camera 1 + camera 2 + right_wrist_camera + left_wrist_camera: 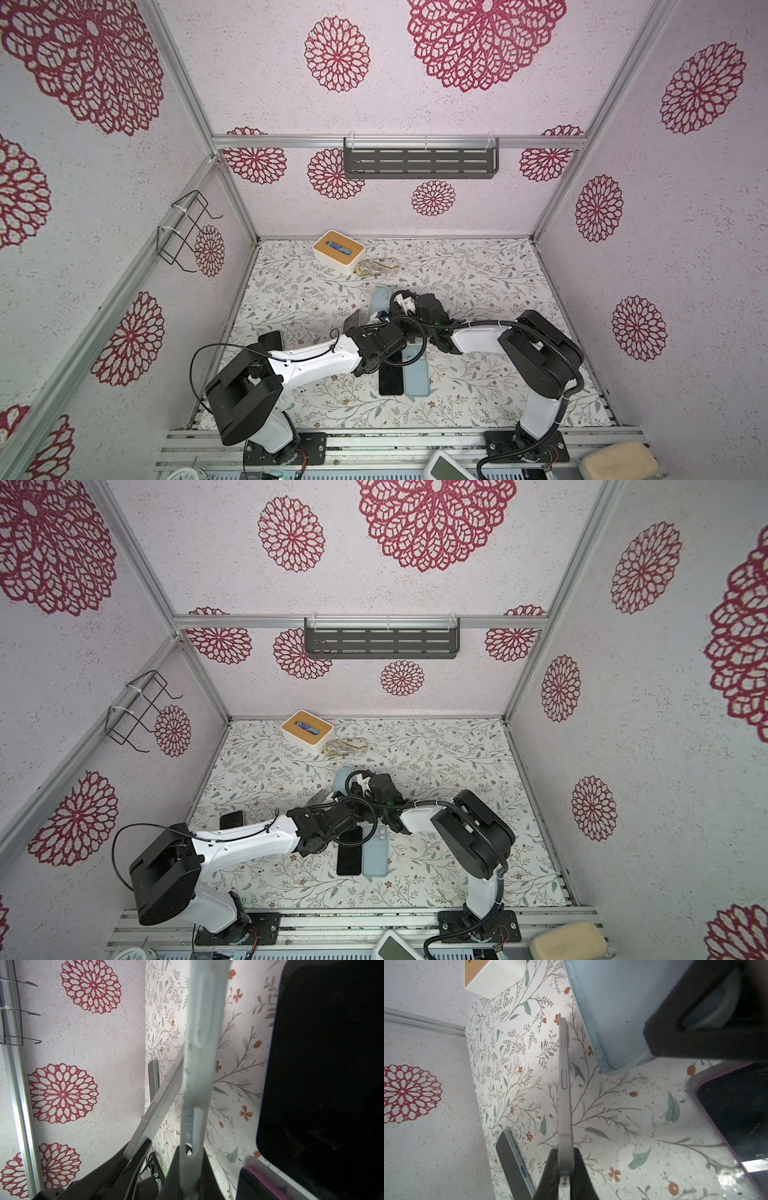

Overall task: Take the phone out of the phone case
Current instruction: Place the phone at the center of the table.

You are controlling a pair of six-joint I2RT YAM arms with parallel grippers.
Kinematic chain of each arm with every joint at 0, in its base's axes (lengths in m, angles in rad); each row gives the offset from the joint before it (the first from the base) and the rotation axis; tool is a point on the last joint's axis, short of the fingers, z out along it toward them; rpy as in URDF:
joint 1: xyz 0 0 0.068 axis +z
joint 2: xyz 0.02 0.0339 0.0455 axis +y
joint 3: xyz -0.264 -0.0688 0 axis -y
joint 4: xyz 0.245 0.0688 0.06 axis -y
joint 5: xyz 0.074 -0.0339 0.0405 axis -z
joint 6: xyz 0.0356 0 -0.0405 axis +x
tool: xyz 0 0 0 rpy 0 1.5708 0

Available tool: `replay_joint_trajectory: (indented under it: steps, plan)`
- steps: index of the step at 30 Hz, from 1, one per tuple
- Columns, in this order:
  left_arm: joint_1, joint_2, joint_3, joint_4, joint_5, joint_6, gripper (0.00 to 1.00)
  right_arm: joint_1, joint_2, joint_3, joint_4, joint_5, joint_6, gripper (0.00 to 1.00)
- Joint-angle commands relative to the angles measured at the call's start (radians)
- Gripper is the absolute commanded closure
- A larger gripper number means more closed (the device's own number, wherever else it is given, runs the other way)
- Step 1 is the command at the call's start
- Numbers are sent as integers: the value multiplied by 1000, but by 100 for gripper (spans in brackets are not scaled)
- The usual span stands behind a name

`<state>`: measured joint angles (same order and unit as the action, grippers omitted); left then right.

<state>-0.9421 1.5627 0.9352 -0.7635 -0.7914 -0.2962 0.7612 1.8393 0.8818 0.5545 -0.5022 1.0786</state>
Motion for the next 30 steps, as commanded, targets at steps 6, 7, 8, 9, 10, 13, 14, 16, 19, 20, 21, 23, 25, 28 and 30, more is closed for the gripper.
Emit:
replay_joint_trajectory:
  steps: [6,7,8,9,10,13,14,16,19,20,21,23,25,28,30]
  plan:
    - [11,67,36,19,90,29,98,11,26,49,-34,-52,11,100]
    - [9,77,39,17,98,31,97,12,29,51,-42,-54,7,100]
    - [8,91,44,14,102,32,96,12,31,52,-49,-57,4,100]
    - [6,102,49,11,102,34,96,12,36,52,-52,-60,3,100]
    - [5,109,52,10,107,33,94,12,40,53,-53,-63,3,100]
    - [3,128,59,4,114,33,88,13,57,51,-52,-70,6,100]
    - [3,132,60,4,119,35,86,15,63,52,-50,-73,7,100]
    - [4,143,63,3,124,36,82,16,71,57,-52,-76,7,100]
    - [5,164,70,-1,136,41,75,20,76,61,-59,-75,7,100]
    - [5,174,74,-5,133,40,72,19,78,63,-63,-75,6,100]
    - [5,180,78,-8,132,37,71,20,79,65,-66,-75,4,100]
    - [5,188,82,-14,125,32,68,21,84,69,-71,-76,4,100]
    - [5,184,83,-17,119,24,61,21,88,72,-73,-76,2,100]
    - [9,162,83,-29,98,6,50,23,97,79,-73,-79,3,100]
    - [19,132,85,-43,85,-14,42,25,100,87,-77,-77,1,100]
